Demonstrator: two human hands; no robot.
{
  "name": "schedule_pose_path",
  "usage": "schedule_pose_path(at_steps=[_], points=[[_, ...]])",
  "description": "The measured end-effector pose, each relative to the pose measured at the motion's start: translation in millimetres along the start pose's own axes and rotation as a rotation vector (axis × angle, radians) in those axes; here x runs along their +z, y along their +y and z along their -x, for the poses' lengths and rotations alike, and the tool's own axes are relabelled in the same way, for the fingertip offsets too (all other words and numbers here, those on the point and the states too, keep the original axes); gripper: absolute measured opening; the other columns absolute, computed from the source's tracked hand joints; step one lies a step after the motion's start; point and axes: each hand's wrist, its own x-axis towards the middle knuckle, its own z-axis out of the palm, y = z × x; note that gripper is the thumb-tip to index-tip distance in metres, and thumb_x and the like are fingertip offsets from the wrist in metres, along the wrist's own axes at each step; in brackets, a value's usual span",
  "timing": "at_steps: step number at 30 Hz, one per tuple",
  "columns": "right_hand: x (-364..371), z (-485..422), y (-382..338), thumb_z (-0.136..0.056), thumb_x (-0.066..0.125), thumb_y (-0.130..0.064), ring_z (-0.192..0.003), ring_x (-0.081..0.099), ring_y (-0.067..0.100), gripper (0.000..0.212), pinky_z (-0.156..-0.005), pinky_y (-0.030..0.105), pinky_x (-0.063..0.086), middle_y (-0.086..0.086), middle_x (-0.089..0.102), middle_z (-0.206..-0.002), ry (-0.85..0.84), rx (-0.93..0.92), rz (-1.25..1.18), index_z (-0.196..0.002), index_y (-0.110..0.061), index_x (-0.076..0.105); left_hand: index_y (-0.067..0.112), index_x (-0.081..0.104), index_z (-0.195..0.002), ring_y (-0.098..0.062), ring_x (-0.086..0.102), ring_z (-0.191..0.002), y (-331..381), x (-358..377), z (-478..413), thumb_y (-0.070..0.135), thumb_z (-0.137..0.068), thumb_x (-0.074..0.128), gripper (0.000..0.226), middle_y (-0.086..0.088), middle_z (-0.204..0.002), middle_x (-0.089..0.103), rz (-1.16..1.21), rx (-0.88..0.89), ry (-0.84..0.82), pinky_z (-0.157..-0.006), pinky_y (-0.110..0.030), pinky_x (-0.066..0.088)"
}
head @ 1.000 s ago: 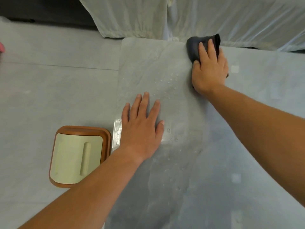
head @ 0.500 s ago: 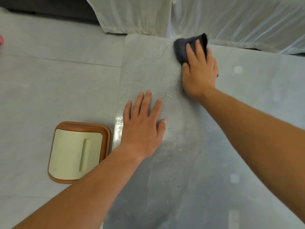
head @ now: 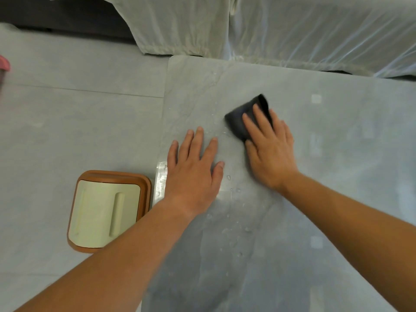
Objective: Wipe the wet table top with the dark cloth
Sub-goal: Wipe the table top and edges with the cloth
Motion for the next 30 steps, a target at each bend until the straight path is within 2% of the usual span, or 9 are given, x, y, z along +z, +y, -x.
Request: schedule_pose_path(at_steps=[3, 6, 10, 13, 16, 19, 23, 28, 30], points=[[-7, 15, 21, -0.1, 0.029, -0.041, -0.155, 0.007, 0.026, 0.057, -0.123, 0.049, 0.009, -0.007, 0.013, -0.167, -0.097, -0.16, 0.042, -0.157, -0.031, 0.028, 0.026, 0.016, -0.159, -0.023, -0.006, -0.155, 1, -2, -1, 0.054, -0.098, 0.006, 0.068, -0.006, -0.169, 0.001, 0.005, -0.007, -0.016, -0.123, -0.045, -0.006], [-8, 1, 29, -0.101, 0.033, -0.037, -0.154, 0.008, 0.026, 0.056, -0.123, 0.049, 0.009, -0.007, 0.014, -0.167, -0.035, -0.001, -0.012, -0.156, -0.032, 0.028, 0.025, 0.014, -0.159, -0.023, -0.011, -0.155, 4, -2, 1, 0.054, -0.098, 0.006, 0.068, -0.007, -0.169, -0.004, -0.01, -0.016, -0.027, -0.123, -0.045, -0.009], [9, 23, -6, -0.101, 0.034, -0.034, -0.154, 0.006, 0.028, 0.056, -0.123, 0.047, 0.005, -0.004, 0.012, -0.168, 0.063, 0.164, -0.063, -0.157, -0.03, 0.027, 0.016, 0.027, -0.156, -0.027, -0.006, -0.155, 9, -3, 16, 0.049, -0.098, 0.019, 0.067, -0.014, -0.168, 0.001, 0.025, -0.021, 0.014, -0.124, -0.045, -0.006], [18, 75, -12, -0.1, 0.036, -0.035, -0.154, 0.01, 0.03, 0.056, -0.123, 0.049, 0.01, -0.002, 0.018, -0.167, -0.005, -0.035, -0.003, -0.155, -0.026, 0.034, 0.015, 0.029, -0.155, -0.028, -0.006, -0.155, 11, 1, 46, 0.05, -0.099, 0.021, 0.066, -0.016, -0.168, 0.003, 0.03, -0.035, -0.01, -0.124, -0.047, -0.003], [9, 89, 10, -0.1, 0.036, -0.036, -0.153, 0.015, 0.03, 0.055, -0.122, 0.051, 0.016, -0.003, 0.023, -0.165, -0.089, -0.218, 0.023, -0.153, -0.026, 0.039, 0.019, 0.019, -0.159, -0.024, -0.014, -0.154, 7, 7, 70, 0.052, -0.101, 0.016, 0.067, -0.012, -0.169, -0.004, -0.022, -0.05, -0.068, -0.124, -0.046, -0.004], [4, 68, 19, -0.1, 0.034, -0.036, -0.154, 0.011, 0.027, 0.055, -0.123, 0.049, 0.011, -0.006, 0.018, -0.166, -0.039, -0.054, -0.026, -0.155, -0.029, 0.035, 0.023, 0.009, -0.161, -0.02, -0.022, -0.152, 2, 12, 75, 0.055, -0.101, 0.011, 0.067, -0.007, -0.168, -0.012, -0.041, -0.039, -0.079, -0.124, -0.044, -0.008], [20, 89, -14, -0.1, 0.043, -0.029, -0.154, 0.009, 0.03, 0.056, -0.124, 0.047, 0.005, -0.002, 0.018, -0.167, 0.067, 0.152, -0.064, -0.155, -0.027, 0.033, 0.021, 0.016, -0.159, -0.023, -0.014, -0.154, 7, 10, 72, 0.053, -0.1, 0.015, 0.067, -0.009, -0.169, -0.006, -0.001, -0.058, -0.069, -0.124, -0.043, -0.009], [28, 146, -6, -0.098, 0.046, -0.031, -0.154, 0.012, 0.029, 0.057, -0.123, 0.052, 0.014, -0.004, 0.019, -0.166, -0.05, -0.202, 0.041, -0.154, -0.027, 0.037, 0.021, 0.02, -0.159, -0.022, -0.012, -0.154, 5, 6, 72, 0.051, -0.099, 0.015, 0.068, -0.008, -0.169, -0.005, 0.025, -0.057, -0.083, -0.124, -0.042, -0.009], [23, 137, 10, -0.098, 0.043, -0.034, -0.154, 0.014, 0.028, 0.056, -0.123, 0.051, 0.014, -0.005, 0.021, -0.166, -0.053, -0.21, 0.065, -0.153, -0.029, 0.038, 0.023, 0.018, -0.159, -0.02, -0.014, -0.154, 3, 5, 71, 0.055, -0.098, 0.01, 0.07, -0.006, -0.169, -0.006, 0.039, -0.051, -0.084, -0.124, -0.041, -0.009]])
